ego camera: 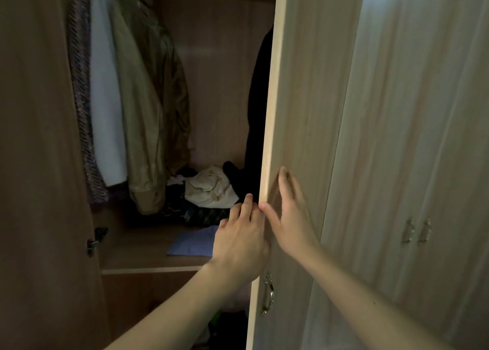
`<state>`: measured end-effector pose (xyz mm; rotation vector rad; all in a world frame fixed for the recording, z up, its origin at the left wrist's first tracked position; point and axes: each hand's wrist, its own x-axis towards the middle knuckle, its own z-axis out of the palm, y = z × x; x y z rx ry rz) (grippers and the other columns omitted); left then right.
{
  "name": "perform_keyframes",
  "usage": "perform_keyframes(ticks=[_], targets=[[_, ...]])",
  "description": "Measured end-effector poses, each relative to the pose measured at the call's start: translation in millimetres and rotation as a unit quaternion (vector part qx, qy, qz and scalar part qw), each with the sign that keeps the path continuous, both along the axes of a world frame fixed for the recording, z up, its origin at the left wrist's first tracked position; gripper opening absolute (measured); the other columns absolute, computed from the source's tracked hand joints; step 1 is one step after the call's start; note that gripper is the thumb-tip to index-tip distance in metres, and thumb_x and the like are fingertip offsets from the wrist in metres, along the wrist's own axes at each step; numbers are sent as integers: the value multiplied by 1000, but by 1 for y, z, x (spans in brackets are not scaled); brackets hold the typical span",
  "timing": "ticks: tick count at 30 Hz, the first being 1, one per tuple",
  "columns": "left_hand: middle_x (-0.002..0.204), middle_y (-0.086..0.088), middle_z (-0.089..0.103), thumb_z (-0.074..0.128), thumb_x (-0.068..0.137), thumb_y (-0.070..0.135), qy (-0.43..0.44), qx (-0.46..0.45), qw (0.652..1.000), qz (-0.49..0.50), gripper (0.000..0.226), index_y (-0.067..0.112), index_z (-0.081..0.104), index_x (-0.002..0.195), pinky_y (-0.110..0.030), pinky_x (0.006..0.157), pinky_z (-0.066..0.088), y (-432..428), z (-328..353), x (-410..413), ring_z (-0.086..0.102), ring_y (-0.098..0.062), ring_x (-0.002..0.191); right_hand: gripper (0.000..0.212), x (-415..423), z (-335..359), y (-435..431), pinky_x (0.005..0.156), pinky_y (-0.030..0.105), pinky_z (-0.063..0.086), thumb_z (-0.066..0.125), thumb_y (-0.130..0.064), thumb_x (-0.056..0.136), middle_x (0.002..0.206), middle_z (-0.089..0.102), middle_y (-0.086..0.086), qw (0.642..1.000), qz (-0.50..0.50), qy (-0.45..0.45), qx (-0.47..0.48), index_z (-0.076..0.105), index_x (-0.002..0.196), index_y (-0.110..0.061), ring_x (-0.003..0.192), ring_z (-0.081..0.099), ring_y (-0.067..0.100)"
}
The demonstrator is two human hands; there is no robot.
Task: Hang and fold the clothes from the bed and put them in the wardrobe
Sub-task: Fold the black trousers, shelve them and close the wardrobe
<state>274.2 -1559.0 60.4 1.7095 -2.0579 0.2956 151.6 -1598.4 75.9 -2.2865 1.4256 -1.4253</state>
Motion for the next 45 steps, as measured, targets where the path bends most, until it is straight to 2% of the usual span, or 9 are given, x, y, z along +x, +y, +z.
perform_keyframes(ticks=[4, 8, 14, 17, 23, 31, 34, 39, 45], targets=[[165, -8, 6, 45, 93, 27, 19, 22, 1000, -7, 71, 13, 15, 155, -46, 113, 34, -18, -7, 24, 17, -28, 149, 86, 22, -1, -21, 123, 42, 16, 59, -42, 95, 166, 0, 2, 999, -30, 20, -11, 3, 158, -29, 152, 1, 19], [165, -9, 6, 46, 91, 23, 39, 22, 999, -9, 74, 12, 12, 156, -44, 115, 33, -39, -11, 42, 17, -29, 149, 91, 40, -1, -42, 124, 45, 10, 60, -44, 94, 165, -11, 2, 998, -31, 53, -28, -3, 158, -27, 152, -11, 21], [163, -11, 10, 47, 96, 31, 25, 17, 999, 40, 73, 9, 10, 156, -43, 111, 38, -75, -13, 65, 21, -30, 147, 107, 47, -9, -85, 122, 54, 10, 73, -29, 87, 161, -27, -3, 996, -9, 87, -26, -9, 154, -42, 151, -16, 25], [163, -10, 9, 48, 97, 35, 29, 28, 997, 63, 71, 12, 14, 155, -45, 111, 37, -91, -6, 73, 20, -32, 147, 112, 50, -9, -107, 120, 59, 11, 76, -34, 83, 160, -31, -2, 993, -26, 109, -43, -10, 152, -47, 149, -21, 29], [165, -9, 1, 51, 96, 33, 30, 51, 994, 96, 72, 15, 15, 156, -47, 112, 36, -122, 0, 83, 17, -34, 147, 111, 62, -13, -142, 115, 66, 17, 73, -52, 81, 162, -25, 6, 982, -76, 157, -79, -10, 154, -43, 148, -20, 38], [158, -11, 19, 53, 88, 24, 70, 82, 990, 95, 71, 20, 22, 152, -49, 113, 35, -159, 7, 101, 23, -36, 143, 113, 86, -21, -179, 103, 72, 34, 74, -54, 77, 164, -11, 14, 975, -126, 160, -91, -5, 157, -34, 148, -4, 46], [157, -12, 23, 52, 89, 24, 68, 87, 988, 108, 68, 22, 24, 152, -47, 111, 37, -176, 8, 107, 27, -36, 141, 115, 91, -26, -196, 105, 72, 32, 77, -51, 75, 165, -5, 16, 972, -139, 163, -92, 1, 158, -30, 148, -2, 48], [160, -14, 15, 52, 90, 24, 62, 111, 985, 116, 75, 24, 15, 156, -46, 111, 37, -196, 5, 113, 26, -38, 141, 114, 96, -35, -224, 110, 70, 26, 78, -44, 77, 164, -8, 16, 964, -162, 190, -93, 0, 158, -27, 148, -6, 47], [153, -11, 28, 54, 91, 25, 72, 77, 992, 68, 65, 22, 30, 152, -44, 108, 37, -228, 7, 123, 33, -35, 137, 111, 99, -48, -246, 113, 65, 10, 80, -42, 75, 164, -2, 17, 957, -174, 194, -124, 9, 158, -24, 148, -3, 46]])
